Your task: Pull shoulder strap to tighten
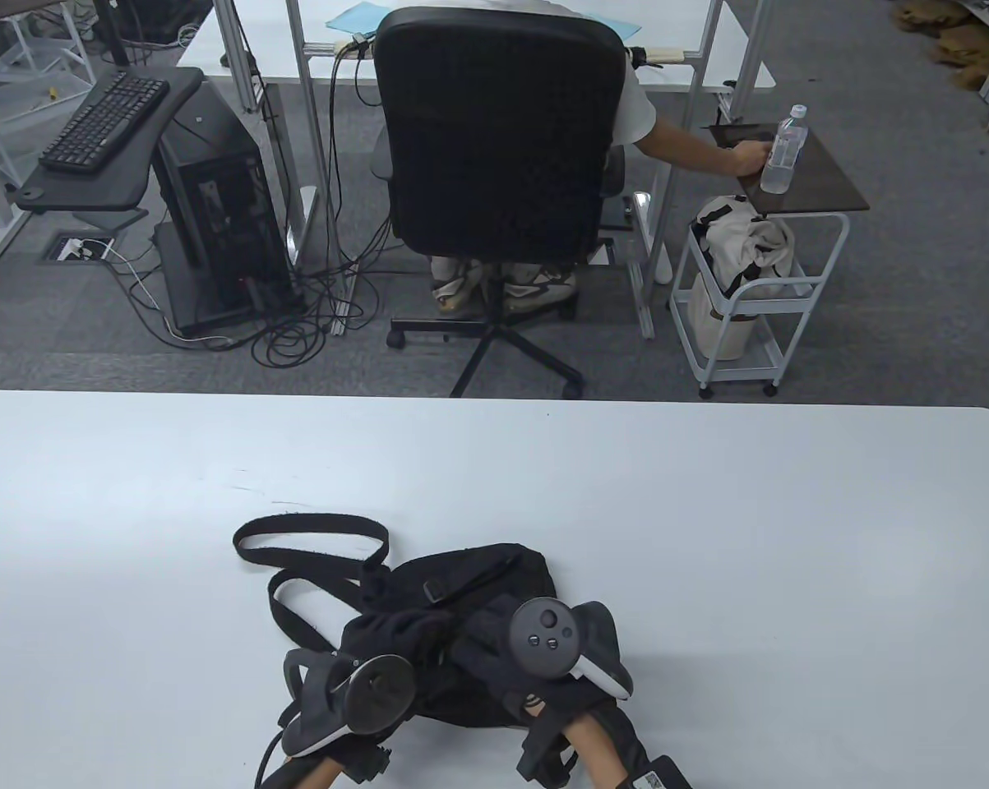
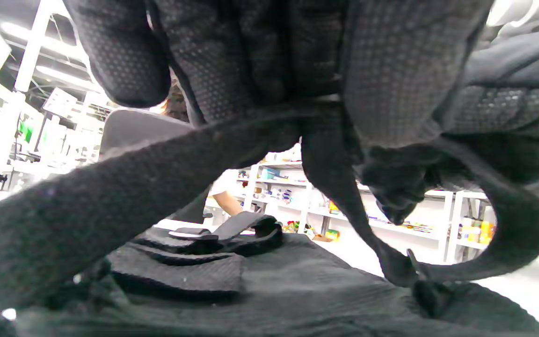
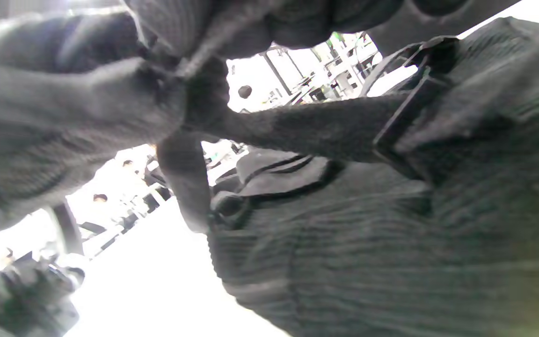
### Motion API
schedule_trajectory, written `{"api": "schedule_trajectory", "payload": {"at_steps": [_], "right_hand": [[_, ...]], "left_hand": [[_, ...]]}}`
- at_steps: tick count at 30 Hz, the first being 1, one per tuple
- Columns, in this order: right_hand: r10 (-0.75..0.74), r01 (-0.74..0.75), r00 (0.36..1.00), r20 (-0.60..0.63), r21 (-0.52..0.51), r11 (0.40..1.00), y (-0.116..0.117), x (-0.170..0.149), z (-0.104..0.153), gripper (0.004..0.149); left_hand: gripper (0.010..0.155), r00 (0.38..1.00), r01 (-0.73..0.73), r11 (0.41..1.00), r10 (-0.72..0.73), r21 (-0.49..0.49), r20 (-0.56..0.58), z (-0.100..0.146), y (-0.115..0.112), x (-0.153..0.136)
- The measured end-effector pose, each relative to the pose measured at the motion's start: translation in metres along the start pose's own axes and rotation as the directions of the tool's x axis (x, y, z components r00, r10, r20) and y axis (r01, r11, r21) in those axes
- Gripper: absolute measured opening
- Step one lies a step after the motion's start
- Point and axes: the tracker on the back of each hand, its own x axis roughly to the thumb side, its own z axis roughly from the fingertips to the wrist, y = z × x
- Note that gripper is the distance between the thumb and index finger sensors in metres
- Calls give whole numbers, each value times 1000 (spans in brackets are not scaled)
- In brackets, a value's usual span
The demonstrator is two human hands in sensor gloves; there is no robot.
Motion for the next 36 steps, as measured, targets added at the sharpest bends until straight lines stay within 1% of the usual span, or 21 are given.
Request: {"api": "schedule_trajectory", "payload": {"at_steps": [2, 4, 6, 7, 8, 10, 11, 12, 13, 15, 16, 18, 20, 21, 23, 25, 28, 30, 32, 34, 36], "right_hand": [[22, -22, 1000, 14, -3, 1000, -9, -3, 4, 34], [56, -56, 998, -3, -15, 998, -20, -12, 9, 34], [21, -21, 999, -26, -14, 1000, -29, -27, 15, 34], [-8, 7, 999, -51, -18, 1000, -36, -41, 22, 33], [-1, 0, 998, -64, -20, 1000, -37, -46, 23, 33], [-4, 8, 995, -105, 36, 999, -36, -51, 23, 34], [34, -30, 992, -122, 33, 999, -35, -49, 23, 35], [65, -65, 991, -119, 8, 998, -35, -47, 22, 40], [75, -77, 992, -105, -8, 997, -33, -41, 20, 55], [-2, 2, 999, -54, -4, 1000, -23, -24, 12, 70], [-25, 24, 999, -43, -14, 1000, -18, -17, 8, 73], [-29, 29, 999, -43, 4, 1000, -5, -7, -1, 75], [-31, 32, 998, -51, 26, 999, 7, 0, -8, 67], [-33, 35, 998, -53, 36, 999, 10, 1, -9, 57], [-35, 34, 998, -46, -9, 999, 11, 3, -8, 38], [-10, 10, 1000, -19, 12, 1000, 7, 6, -8, 35], [5, -5, 1000, -1, 11, 1000, 1, 7, -6, 35], [0, 0, 1000, 10, 2, 1000, -4, 4, -3, 35], [37, -37, 999, -8, -23, 999, -17, -7, 4, 34], [25, -26, 999, -34, -33, 999, -28, -23, 12, 34], [51, -55, 995, -85, -39, 998, -39, -41, 22, 34]], "left_hand": [[59, 998, -64, 998, 64, 14, -12, -1, 0, -2], [59, 999, -33, 999, 33, 19, -36, -1, 2, -7], [59, 997, -53, 998, 55, 28, -49, -1, 2, -13], [59, 995, -65, 998, 67, 27, -67, -2, 2, -18], [59, 995, -73, 997, 74, 20, -71, -3, 2, -19], [59, 991, -114, 993, 114, -2, -73, -5, -3, -17], [59, 994, -77, 997, 77, -3, -73, -5, -3, -18], [59, 995, -72, 997, 71, -14, -73, -4, -3, -19], [60, 993, -96, 995, 94, -29, -66, -5, -3, -20], [60, 985, -161, 986, 158, -47, -69, -5, -2, -19], [60, 984, -165, 985, 161, -46, -72, -5, -2, -18], [60, 986, -158, 986, 154, -50, -61, -6, -1, -15], [60, 986, -164, 985, 161, -50, -51, -6, -2, -11], [60, 985, -165, 985, 162, -49, -50, -6, -1, -11], [61, 993, -112, 993, 110, -44, -47, -6, -2, -9], [60, 989, -140, 989, 138, -51, -45, -7, -2, -8], [60, 989, -142, 989, 140, -49, -41, -6, -1, -9], [61, 988, -151, 988, 149, -27, -50, -6, 0, -10], [60, 993, -91, 996, 91, 0, -70, -7, 2, -16], [60, 989, -126, 992, 125, -3, -83, -7, 1, -22], [60, 987, -114, 993, 115, 9, -112, -7, 2, -27]]}}
